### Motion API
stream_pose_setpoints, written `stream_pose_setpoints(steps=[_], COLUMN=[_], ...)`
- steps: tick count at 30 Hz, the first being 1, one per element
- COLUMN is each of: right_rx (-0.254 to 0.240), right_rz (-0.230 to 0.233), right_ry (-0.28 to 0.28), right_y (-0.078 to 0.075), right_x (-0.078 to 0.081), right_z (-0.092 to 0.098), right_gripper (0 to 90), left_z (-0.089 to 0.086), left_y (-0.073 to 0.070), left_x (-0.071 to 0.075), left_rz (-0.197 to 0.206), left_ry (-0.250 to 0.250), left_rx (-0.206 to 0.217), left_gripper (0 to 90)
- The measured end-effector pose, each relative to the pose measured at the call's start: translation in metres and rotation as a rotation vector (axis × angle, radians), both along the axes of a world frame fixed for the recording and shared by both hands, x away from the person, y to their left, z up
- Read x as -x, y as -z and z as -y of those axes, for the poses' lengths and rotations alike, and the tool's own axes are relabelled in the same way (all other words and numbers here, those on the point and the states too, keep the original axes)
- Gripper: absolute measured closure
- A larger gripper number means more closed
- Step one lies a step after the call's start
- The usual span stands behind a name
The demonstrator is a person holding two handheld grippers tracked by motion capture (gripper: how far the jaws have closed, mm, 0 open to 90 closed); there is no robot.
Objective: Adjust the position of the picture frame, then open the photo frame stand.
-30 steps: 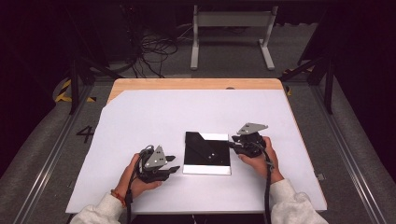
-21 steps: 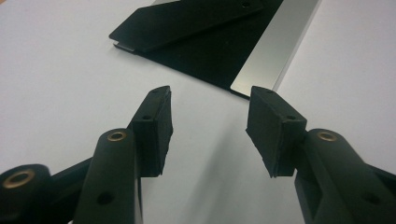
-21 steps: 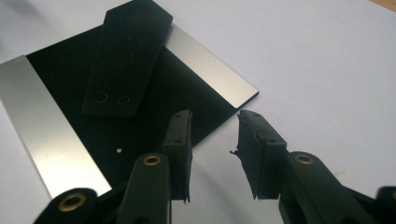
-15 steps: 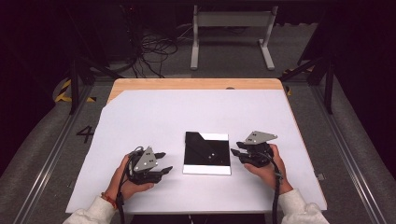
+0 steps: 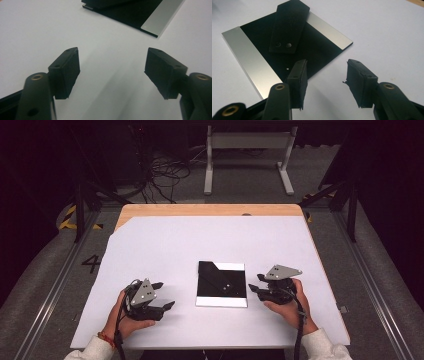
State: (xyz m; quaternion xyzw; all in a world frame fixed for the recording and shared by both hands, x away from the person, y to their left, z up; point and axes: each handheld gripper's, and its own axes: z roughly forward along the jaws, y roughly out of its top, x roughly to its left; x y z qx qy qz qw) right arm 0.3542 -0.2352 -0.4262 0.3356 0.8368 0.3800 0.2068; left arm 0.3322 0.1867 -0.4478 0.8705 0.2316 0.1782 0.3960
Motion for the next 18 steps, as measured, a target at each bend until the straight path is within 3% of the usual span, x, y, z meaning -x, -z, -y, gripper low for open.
stream_pose_setpoints(steps=[5,13,15,18], right_rx=[0.022,-0.003,-0.016,-0.002], right_rz=[0.006,0.023,0.032,0.021], right_ry=[0.007,-0.016,-0.026,-0.030], right_y=[0.002,0.004,0.003,0.009], right_x=[0.005,0.018,0.023,0.029], right_z=[0.003,0.008,0.009,0.009], right_gripper=[48.9,42.8,41.4,40.6], left_z=[-0.004,-0.006,-0.004,-0.001], left_y=[0.004,0.007,0.007,0.007], left_x=[-0.004,-0.015,-0.019,-0.023], left_rz=[-0.030,-0.058,-0.065,-0.080], left_ry=[0.002,-0.024,-0.003,0.015], left_rx=[-0.016,0.004,0.001,-0.015], left_gripper=[41.7,43.6,50.4,70.6])
